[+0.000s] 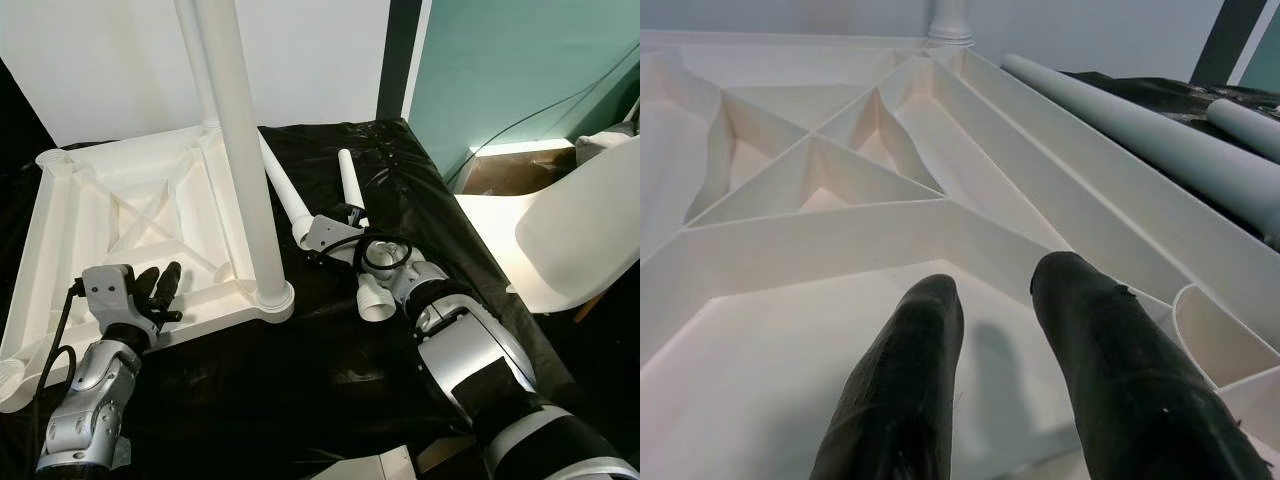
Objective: Building children table
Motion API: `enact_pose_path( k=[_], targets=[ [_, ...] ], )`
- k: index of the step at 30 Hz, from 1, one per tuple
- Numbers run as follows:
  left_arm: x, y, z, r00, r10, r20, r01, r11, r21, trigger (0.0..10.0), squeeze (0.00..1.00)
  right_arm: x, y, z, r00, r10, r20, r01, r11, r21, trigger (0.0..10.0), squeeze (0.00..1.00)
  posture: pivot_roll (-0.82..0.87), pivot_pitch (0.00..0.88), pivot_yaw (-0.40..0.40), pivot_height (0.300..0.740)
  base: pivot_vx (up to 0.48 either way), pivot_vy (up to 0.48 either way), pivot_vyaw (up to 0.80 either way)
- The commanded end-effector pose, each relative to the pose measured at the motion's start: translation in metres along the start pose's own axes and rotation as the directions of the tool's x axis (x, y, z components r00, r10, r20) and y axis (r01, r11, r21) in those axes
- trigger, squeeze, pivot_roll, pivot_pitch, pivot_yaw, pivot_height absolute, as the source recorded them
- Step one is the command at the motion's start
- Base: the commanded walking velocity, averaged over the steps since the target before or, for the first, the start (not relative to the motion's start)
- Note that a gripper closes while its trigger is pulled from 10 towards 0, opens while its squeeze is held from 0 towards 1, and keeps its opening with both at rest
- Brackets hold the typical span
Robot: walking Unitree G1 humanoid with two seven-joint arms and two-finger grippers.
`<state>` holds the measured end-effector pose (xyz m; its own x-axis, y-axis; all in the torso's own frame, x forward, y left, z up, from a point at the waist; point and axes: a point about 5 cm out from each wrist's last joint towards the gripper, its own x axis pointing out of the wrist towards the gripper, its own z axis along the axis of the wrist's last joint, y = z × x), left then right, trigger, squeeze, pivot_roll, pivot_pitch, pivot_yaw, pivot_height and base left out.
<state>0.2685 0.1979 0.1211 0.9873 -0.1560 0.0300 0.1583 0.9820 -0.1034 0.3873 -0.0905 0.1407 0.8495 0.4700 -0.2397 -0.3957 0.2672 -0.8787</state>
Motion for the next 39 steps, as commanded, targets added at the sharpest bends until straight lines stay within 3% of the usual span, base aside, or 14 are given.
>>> enact_pose_path(
  k=[1, 15, 16, 19, 20, 22, 23, 24, 27, 28, 29, 30, 39],
  targets=[
    [-0.005, 0.001, -0.001, 1.0, 0.009, -0.026, -0.009, 1.0, 0.015, 10.0, 0.0, 0.001, 0.0, 0.001, 1.0, 0.005, -0.013, -0.005, 0.999, -0.042, 10.0, 0.0, 0.24, 0.031, 0.002, 0.74, 0.0, 0.0, 0.0],
    [-0.027, 0.004, 0.001, 0.998, 0.033, -0.055, -0.032, 0.999, 0.034, 10.0, 0.0, 0.004, -0.004, 0.007, 1.0, -0.027, 0.0, 0.027, 0.995, -0.099, 10.0, 0.0, 0.31, 0.062, 0.016, 0.74, 0.0, 0.0, 0.0],
    [-0.03, 0.005, 0.001, 0.997, 0.038, -0.06, -0.036, 0.999, 0.035, 10.0, 0.0, 0.004, -0.003, 0.007, 1.0, -0.028, 0.0, 0.028, 0.995, -0.1, 8.8, 0.0, 0.32, 0.067, 0.017, 0.74, 0.0, 0.0, 0.0],
    [-0.032, 0.005, 0.001, 0.997, 0.041, -0.064, -0.038, 0.999, 0.035, 10.0, 0.0, 0.004, -0.003, 0.008, 1.0, -0.029, 0.001, 0.029, 0.995, -0.1, 8.8, 0.0, 0.32, 0.068, 0.016, 0.74, 0.0, 0.0, 0.0],
    [-0.034, 0.005, 0.001, 0.997, 0.044, -0.067, -0.042, 0.998, 0.036, 10.0, 0.0, 0.005, -0.002, 0.008, 1.0, -0.029, 0.0, 0.029, 0.994, -0.102, 7.3, 0.0, 0.33, 0.072, 0.016, 0.74, 0.0, 0.0, 0.0],
    [-0.034, 0.005, 0.001, 0.997, 0.044, -0.067, -0.042, 0.998, 0.036, 10.0, 0.0, 0.005, -0.002, 0.008, 1.0, -0.029, 0.0, 0.029, 0.994, -0.102, 7.3, 0.0, 0.33, 0.072, 0.016, 0.74, 0.0, 0.0, 0.0],
    [-0.037, 0.004, 0.001, 0.996, 0.05, -0.07, -0.047, 0.998, 0.036, 10.0, 0.0, 0.005, -0.001, 0.008, 1.0, -0.03, 0.001, 0.03, 0.993, -0.111, 4.2, 0.0, 0.35, 0.078, 0.014, 0.74, 0.0, 0.0, 0.0],
    [-0.04, 0.004, 0.001, 0.996, 0.055, -0.074, -0.053, 0.998, 0.035, 10.0, 0.0, 0.005, 0.0, 0.009, 1.0, -0.031, 0.002, 0.031, 0.992, -0.123, 3.6, 0.0, 0.36, 0.083, 0.014, 0.74, 0.0, 0.0, 0.0],
    [-0.043, 0.003, 0.001, 0.995, 0.06, -0.078, -0.058, 0.998, 0.035, 10.0, 0.0, 0.006, 0.0, 0.01, 0.999, -0.034, 0.003, 0.034, 0.99, -0.136, 3.2, 0.0, 0.37, 0.086, 0.014, 0.74, 0.0, 0.0, 0.0],
    [-0.046, 0.002, 0.001, 0.995, 0.065, -0.082, -0.062, 0.997, 0.034, 10.0, 0.0, 0.006, 0.0, 0.011, 0.999, -0.04, 0.006, 0.04, 0.988, -0.15, 1.1, 0.0, 0.38, 0.089, 0.014, 0.74, 0.0, 0.0, 0.0],
    [-0.047, 0.002, 0.001, 0.994, 0.067, -0.085, -0.064, 0.997, 0.034, 10.0, 0.0, 0.007, 0.0, 0.012, 0.999, -0.044, 0.008, 0.045, 0.987, -0.157, 1.1, 0.0, 0.38, 0.089, 0.014, 0.74, 0.0, 0.0, 0.0],
    [-0.049, 0.001, 0.001, 0.994, 0.068, -0.087, -0.066, 0.997, 0.033, 10.0, 0.0, 0.007, 0.0, 0.013, 0.999, -0.05, 0.008, 0.051, 0.986, -0.159, 0.0, 0.0, 0.39, 0.089, 0.011, 0.74, 0.0, 0.0, 0.0],
    [-0.047, 0.001, 0.003, 0.994, 0.07, -0.086, -0.067, 0.997, 0.03, 10.0, 0.0, 0.008, 0.0, 0.014, 0.998, -0.069, 0.008, 0.07, 0.987, -0.145, 0.0, 0.0, 0.37, 0.071, 0.012, 0.74, 0.0, 0.0, 0.0]
  ],
)
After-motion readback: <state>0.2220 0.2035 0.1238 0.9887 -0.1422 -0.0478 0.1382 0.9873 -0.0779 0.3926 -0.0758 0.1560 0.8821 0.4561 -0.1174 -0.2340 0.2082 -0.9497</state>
